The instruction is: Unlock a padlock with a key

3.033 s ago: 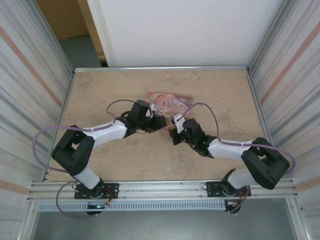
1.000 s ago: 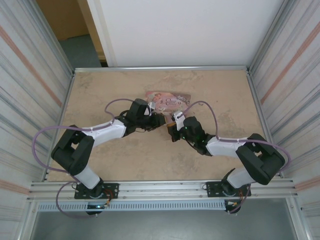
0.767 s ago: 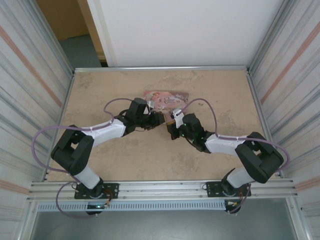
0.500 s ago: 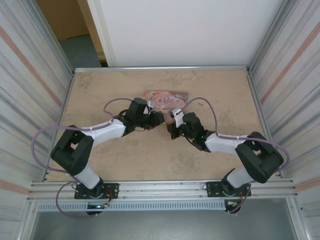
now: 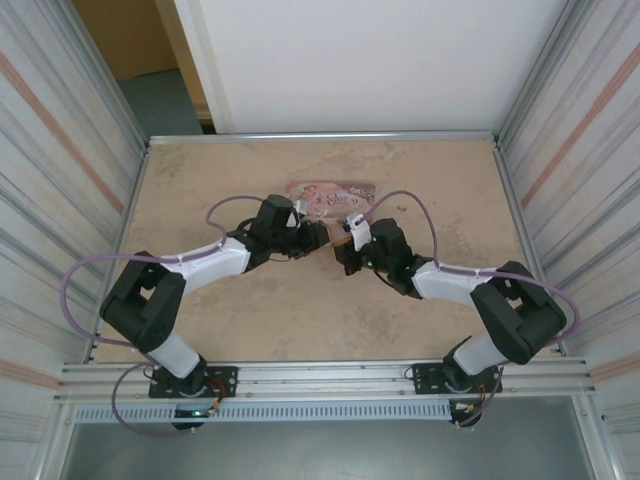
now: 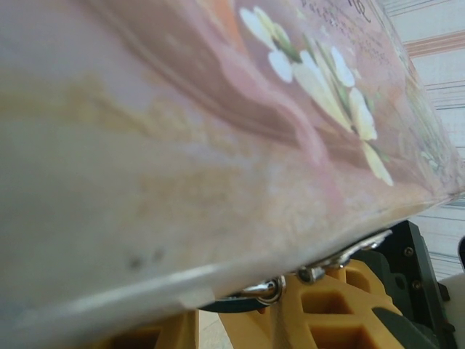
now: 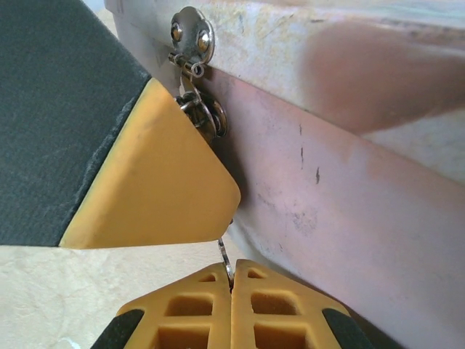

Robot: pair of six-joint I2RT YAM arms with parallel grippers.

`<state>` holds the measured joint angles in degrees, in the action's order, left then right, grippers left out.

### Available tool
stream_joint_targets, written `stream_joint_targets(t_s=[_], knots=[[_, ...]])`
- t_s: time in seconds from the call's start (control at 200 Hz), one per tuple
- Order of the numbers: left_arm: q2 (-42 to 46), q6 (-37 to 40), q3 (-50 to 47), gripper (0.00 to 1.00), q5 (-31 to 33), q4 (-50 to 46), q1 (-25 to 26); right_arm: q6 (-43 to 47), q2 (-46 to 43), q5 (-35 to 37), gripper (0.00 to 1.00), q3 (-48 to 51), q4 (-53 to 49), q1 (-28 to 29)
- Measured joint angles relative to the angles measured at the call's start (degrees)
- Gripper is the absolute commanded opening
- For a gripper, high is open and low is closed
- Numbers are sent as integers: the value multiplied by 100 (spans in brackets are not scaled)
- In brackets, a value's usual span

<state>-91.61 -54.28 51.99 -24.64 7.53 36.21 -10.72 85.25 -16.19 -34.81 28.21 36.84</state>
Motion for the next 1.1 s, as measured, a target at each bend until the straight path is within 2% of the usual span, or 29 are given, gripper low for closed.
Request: stream_joint_targets(t_s=[0.261, 0.531, 0.912, 1.097], knots=[[13, -2, 2, 0, 61, -15, 0, -109, 186, -444, 0, -157, 4, -153], [15, -26, 2, 1, 90, 2, -24, -127, 284, -557, 0, -313, -44, -190], [-33, -125, -68, 1, 92, 229, -24, -219, 286, -483, 0, -302, -39, -197], [-313, -129, -105, 1, 20, 455, 85, -251, 286, -262, 0, 109, 280, -168]])
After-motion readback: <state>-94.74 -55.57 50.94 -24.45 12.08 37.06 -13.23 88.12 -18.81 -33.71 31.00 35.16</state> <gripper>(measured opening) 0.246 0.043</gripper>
